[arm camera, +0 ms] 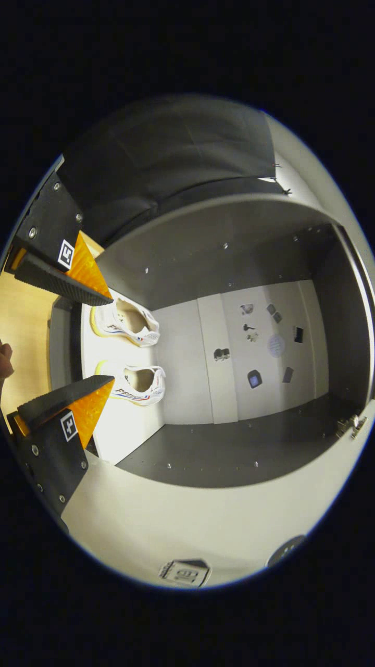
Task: Open the shoe cabinet door, grab the shoes and put them into the shoe cabinet, then close the shoe cabinet door.
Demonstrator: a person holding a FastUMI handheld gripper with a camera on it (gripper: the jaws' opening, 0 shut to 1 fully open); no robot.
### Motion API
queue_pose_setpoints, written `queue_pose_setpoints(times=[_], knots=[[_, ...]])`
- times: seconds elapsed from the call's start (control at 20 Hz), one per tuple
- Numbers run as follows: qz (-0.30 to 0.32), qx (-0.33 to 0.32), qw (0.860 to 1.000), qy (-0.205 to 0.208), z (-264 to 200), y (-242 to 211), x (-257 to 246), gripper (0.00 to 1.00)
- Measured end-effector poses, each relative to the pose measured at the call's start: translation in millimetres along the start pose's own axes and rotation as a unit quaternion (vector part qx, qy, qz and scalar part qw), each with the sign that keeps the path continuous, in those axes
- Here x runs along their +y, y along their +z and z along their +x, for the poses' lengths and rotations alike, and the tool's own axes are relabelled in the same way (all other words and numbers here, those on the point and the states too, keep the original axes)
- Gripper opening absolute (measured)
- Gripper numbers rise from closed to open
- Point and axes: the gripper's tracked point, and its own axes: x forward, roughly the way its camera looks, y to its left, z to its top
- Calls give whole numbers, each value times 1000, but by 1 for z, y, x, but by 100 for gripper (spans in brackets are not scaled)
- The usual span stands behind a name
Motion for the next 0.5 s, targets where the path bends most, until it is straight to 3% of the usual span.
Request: queue_pose_setpoints(times=[0.2,0.5], knots=[[-27,-33,999,-29,-83,1,-14,83],[-38,-85,995,-19,-175,11,-30,83]])
